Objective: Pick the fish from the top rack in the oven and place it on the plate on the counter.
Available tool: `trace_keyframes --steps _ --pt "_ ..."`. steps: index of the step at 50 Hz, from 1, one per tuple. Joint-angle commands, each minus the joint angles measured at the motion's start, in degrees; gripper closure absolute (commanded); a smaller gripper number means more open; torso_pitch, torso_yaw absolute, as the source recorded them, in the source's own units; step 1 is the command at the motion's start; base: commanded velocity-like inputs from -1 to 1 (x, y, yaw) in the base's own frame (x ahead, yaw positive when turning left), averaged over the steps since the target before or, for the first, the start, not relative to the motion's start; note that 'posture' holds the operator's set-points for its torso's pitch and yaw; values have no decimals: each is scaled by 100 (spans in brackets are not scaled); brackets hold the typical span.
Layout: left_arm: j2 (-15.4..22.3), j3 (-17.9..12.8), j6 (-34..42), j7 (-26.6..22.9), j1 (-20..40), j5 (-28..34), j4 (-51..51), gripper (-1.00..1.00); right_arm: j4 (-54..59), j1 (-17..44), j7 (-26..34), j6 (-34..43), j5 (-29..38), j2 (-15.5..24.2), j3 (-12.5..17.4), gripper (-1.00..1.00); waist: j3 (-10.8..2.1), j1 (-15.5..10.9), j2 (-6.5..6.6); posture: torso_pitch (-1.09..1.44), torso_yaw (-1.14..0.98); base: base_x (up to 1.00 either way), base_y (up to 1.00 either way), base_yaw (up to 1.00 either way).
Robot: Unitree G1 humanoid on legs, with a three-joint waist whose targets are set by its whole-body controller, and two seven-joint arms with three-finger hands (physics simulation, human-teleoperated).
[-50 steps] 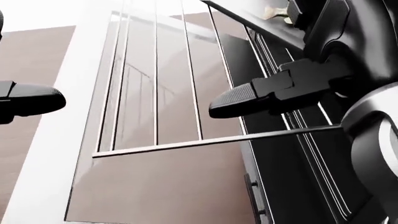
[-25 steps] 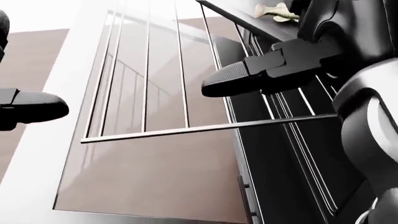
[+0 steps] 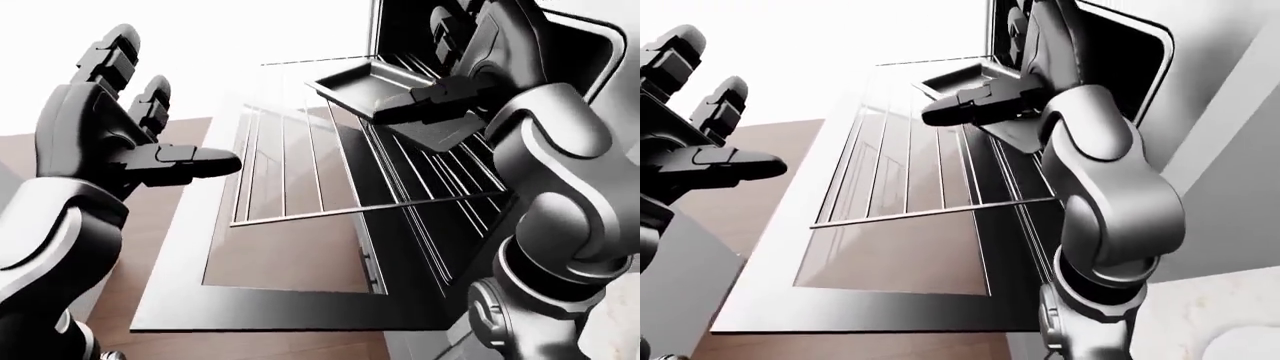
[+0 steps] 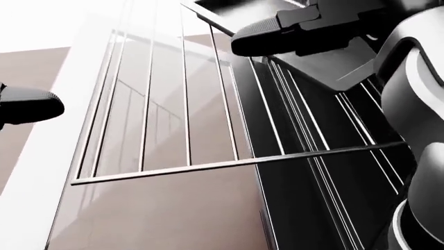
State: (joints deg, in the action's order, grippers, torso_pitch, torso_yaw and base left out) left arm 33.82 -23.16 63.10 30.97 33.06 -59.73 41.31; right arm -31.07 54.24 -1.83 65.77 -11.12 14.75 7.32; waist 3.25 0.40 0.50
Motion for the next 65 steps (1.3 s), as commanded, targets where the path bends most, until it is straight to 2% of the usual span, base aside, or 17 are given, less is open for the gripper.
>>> trace_keyframes --steps 1,5,8,9,10,17,19,21,23,26,29,36,41,47,51,58,65 --pt "150 -229 -166 44 118 -33 55 -100 -84 260 11 -201 7 -23 -64 -100 -83 -37 0 0 0 23 0 0" --pt "263 -287 -213 103 79 -174 47 -100 -113 283 12 -177 22 -52 -43 -100 -39 9 226 0 0 23 0 0" --pt "298 -205 -286 146 96 -192 25 -100 -137 326 28 -131 9 -28 -19 -100 -116 49 658 0 0 23 0 0" --pt "305 -215 -241 215 127 -264 51 -100 -144 323 38 -130 3 -16 -10 -100 -89 3 459 0 0 23 0 0" --pt "317 -230 -207 280 147 -341 75 -100 -156 330 40 -109 -4 -6 7 -100 -75 55 555 0 0 23 0 0" --pt "480 -242 -270 407 171 -535 47 -100 -195 393 23 -30 -63 49 64 -100 -109 -39 225 0 0 22 0 0" --pt "506 -263 -265 462 163 -614 67 -100 -217 386 18 -10 -78 68 70 -100 -114 -76 64 0 0 22 0 0" --pt "554 -278 -264 526 177 -712 71 -100 -225 391 -4 -2 -102 54 84 -100 -177 -111 -230 0 0 23 0 0" --pt "603 -289 -317 532 131 -745 66 -100 -243 453 -13 27 -160 82 134 -100 -25 -69 -113 0 0 5 0 0" --pt "691 -273 -352 543 122 -748 77 -100 -303 570 27 200 -208 240 121 -100 22 -49 -22 0 0 0 0 0" --pt "706 -267 -331 569 127 -789 123 -100 -417 653 104 309 -197 351 75 -100 46 5 252 0 0 0 0 0" --pt "762 -240 -352 667 110 -867 186 -100 -563 943 435 772 21 780 -6 -100 -18 67 160 0 0 0 0 0" --pt "776 -247 -338 711 110 -933 213 -100 -523 1193 943 1260 230 1104 -125 -100 21 78 217 0 0 0 0 0" --pt "767 -234 -365 677 89 -899 216 -100 -71 1711 1722 1538 784 1535 -518 -100 70 90 312 0 0 0 0 0" --pt "784 -240 -336 733 129 -978 244 -100 329 2082 2280 1560 1261 1732 -770 -100 65 96 272 0 0 0 0 0" --pt "915 -277 -362 703 40 -1084 310 -100 1583 2363 3434 795 2538 1716 -1237 -100 50 39 163 0 0 0 0 0" --pt "794 -251 -368 648 -47 -1134 287 -100 3262 2565 4289 -745 4123 1199 -1010 -100 -91 -1 158 -5 0 0 0 0"
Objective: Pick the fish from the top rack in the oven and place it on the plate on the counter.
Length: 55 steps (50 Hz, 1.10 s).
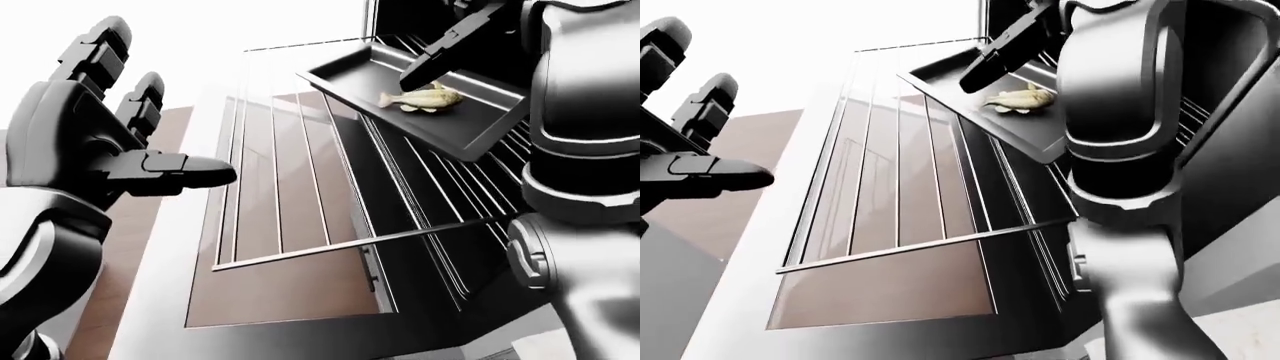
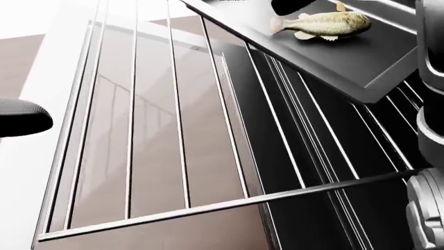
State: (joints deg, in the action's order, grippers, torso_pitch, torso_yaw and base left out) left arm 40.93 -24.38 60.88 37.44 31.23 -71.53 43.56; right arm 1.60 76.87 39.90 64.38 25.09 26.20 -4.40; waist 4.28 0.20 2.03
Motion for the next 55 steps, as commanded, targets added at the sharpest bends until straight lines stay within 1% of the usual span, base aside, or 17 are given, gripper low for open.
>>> trace_keyframes --steps 1,2,6,12,15,20,21,25,29,32,37,39,41,44,48,50,55 --pt "73 -119 -156 -28 135 78 50 -100 205 349 270 -876 705 49 174 -100 -222 18 22 -6 0 0 0 0" --pt "63 -59 -159 -90 97 202 75 -100 532 480 344 -1113 841 -1 282 -100 -252 18 36 -7 0 0 0 0" --pt "-57 -98 -142 -221 31 349 63 -100 1399 859 824 -2046 1506 -29 302 -100 -371 30 93 -11 0 0 0 0" --pt "-85 -176 -80 -415 -28 546 142 -100 1958 732 1318 -3615 2211 -207 383 -100 -588 63 146 -16 0 0 0 0" --pt "-117 -187 -47 -439 -26 590 117 -100 2545 866 1058 -4234 2526 -295 464 -100 -651 55 151 -16 0 0 0 0" --pt "-72 -293 48 -405 8 463 151 -100 3285 916 694 -4994 3005 -376 459 -100 -744 60 155 -16 0 0 0 0" --pt "-55 -300 46 -396 16 446 137 -100 3485 864 572 -5284 3164 -342 370 -100 -759 60 150 -16 0 0 0 0" --pt "15 -326 64 -284 52 279 162 -100 4076 931 241 -5529 3433 -454 435 -100 -815 62 137 -16 0 0 0 0" --pt "29 -325 -44 -398 -50 390 114 -100 4452 989 106 -5809 3698 -501 382 -100 -853 54 138 -16 0 0 0 0" --pt "60 -367 -41 -407 -49 366 107 -100 4526 945 221 -5932 3937 -539 314 -100 -873 47 143 -16 0 0 0 0" --pt "134 -430 -47 -320 -62 209 121 -100 4367 706 589 -5902 4218 -581 351 -100 -882 50 142 -16 0 0 0 0" --pt "152 -413 -70 -301 -60 198 120 -100 4242 511 710 -5941 4348 -549 344 -100 -884 50 143 -16 0 0 0 0" --pt "174 -412 -57 -219 -37 95 152 -100 4319 525 705 -5965 4404 -533 389 -100 -890 50 146 -16 0 0 0 0" --pt "152 -317 -133 -264 -59 199 124 -100 4340 508 819 -6011 4553 -514 362 -100 -892 62 157 -16 0 0 0 0" --pt "111 -283 -137 -306 -75 281 137 -100 4642 504 601 -6157 4768 -535 332 -100 -889 81 177 -16 0 0 0 0" --pt "99 -315 -122 -328 -86 283 143 -100 4779 483 526 -6257 4900 -543 271 -89 -888 93 185 -16 0 0 0 0" --pt "52 -334 -155 -483 -177 443 124 -100 5181 474 168 -6299 4979 -710 288 -81 -884 112 187 -16 0 0 0 0"
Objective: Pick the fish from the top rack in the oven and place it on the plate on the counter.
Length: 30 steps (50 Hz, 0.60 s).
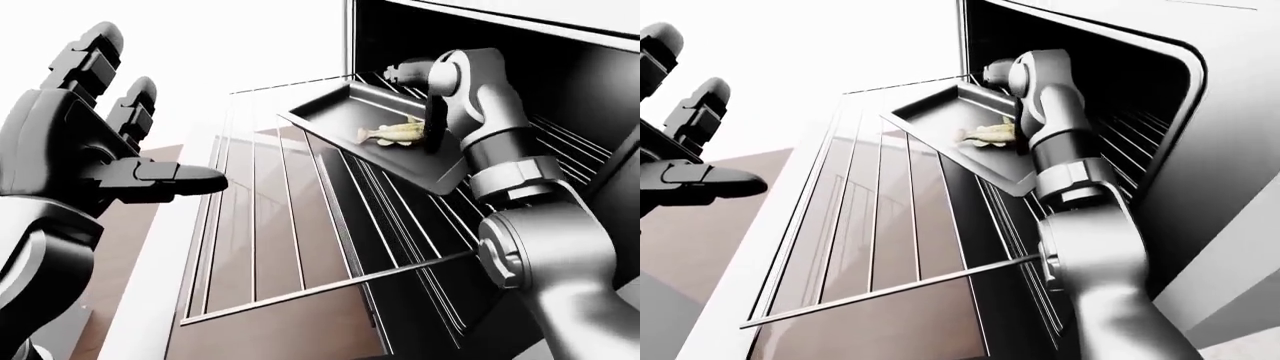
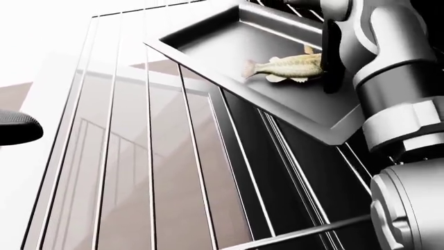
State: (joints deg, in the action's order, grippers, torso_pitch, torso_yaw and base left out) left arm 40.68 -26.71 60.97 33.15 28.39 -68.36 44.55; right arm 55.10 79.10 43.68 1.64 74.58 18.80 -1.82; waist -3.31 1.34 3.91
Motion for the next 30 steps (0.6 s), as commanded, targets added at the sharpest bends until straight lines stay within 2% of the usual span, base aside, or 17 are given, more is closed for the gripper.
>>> trace_keyframes --steps 1,5,7,11,14,21,30 --pt "63 -88 -153 -55 120 138 25 -100 -117 269 -252 -28 30 18 34 -79 -126 2 -1 -16 0 0 0 0" --pt "33 -114 -105 -120 115 188 44 -100 37 308 -371 4 43 -57 14 -68 -123 6 6 -16 0 0 0 0" --pt "52 -147 -64 -129 119 156 46 -100 236 307 -574 42 30 -138 7 -51 -121 13 13 -16 0 0 0 0" --pt "139 -245 -35 -112 124 32 53 -100 397 329 -696 83 23 -233 -40 -47 -110 29 21 -16 0 0 0 0" --pt "144 -322 -107 -271 -47 142 47 -100 580 335 -834 114 -9 -285 -53 -33 -112 40 28 -16 0 0 0 0" --pt "128 -333 -146 -402 -100 273 7 -100 839 342 -1031 160 -65 -388 -106 -28 -130 48 45 -16 0 0 0 0" --pt "115 -402 -81 -506 -106 341 -4 -100 899 379 -576 201 -254 -384 -102 -18 -126 54 41 -16 0 0 0 0"
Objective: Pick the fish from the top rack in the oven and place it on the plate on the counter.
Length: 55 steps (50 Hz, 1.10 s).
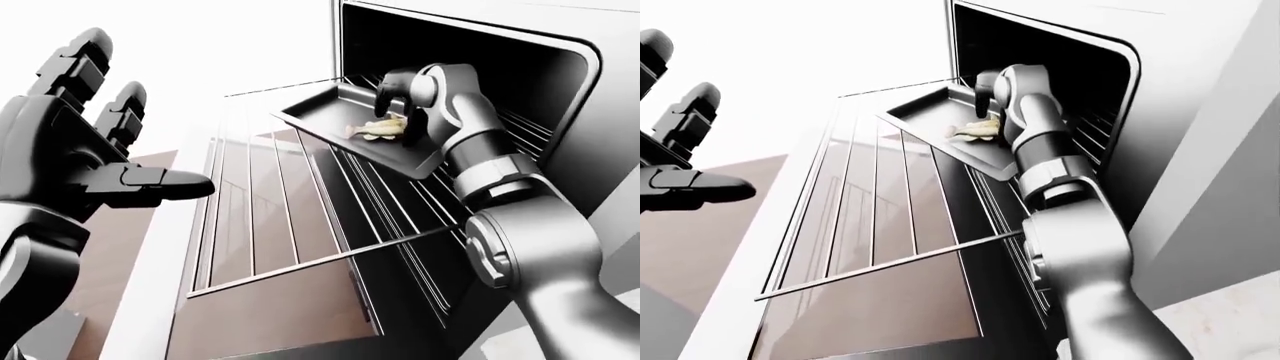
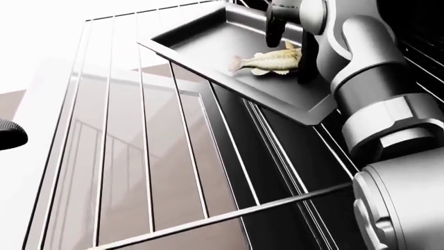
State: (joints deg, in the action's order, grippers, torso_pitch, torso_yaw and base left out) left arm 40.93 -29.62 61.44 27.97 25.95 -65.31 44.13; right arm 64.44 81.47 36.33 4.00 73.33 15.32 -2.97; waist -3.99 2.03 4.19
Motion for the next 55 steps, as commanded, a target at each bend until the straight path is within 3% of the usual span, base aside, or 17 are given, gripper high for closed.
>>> trace_keyframes --steps 1,11,22,31,47,55 --pt "90 -92 -142 -18 135 74 27 -100 20 173 195 -50 -135 -27 3 -16 -58 -17 13 -16 0 0 0 0" --pt "97 -146 -145 -215 71 253 -20 -100 404 390 324 -61 -82 -108 -85 1 -82 -12 15 -16 0 0 0 0" --pt "43 -152 -53 -125 136 207 36 -100 224 199 216 -142 -103 -60 -68 100 -162 -40 5 -16 0 0 0 0" --pt "130 -187 -27 77 203 -66 66 -100 -259 387 457 -250 -149 139 12 100 -199 -54 -10 -16 0 0 0 0" --pt "251 -169 -143 256 181 -261 41 -100 -1895 705 1315 -443 -383 299 250 100 64 -18 24 -16 0 0 0 0" --pt "293 -177 -190 321 148 -348 56 -100 -2168 912 1317 -223 -514 232 326 100 155 16 73 -16 0 0 0 0"
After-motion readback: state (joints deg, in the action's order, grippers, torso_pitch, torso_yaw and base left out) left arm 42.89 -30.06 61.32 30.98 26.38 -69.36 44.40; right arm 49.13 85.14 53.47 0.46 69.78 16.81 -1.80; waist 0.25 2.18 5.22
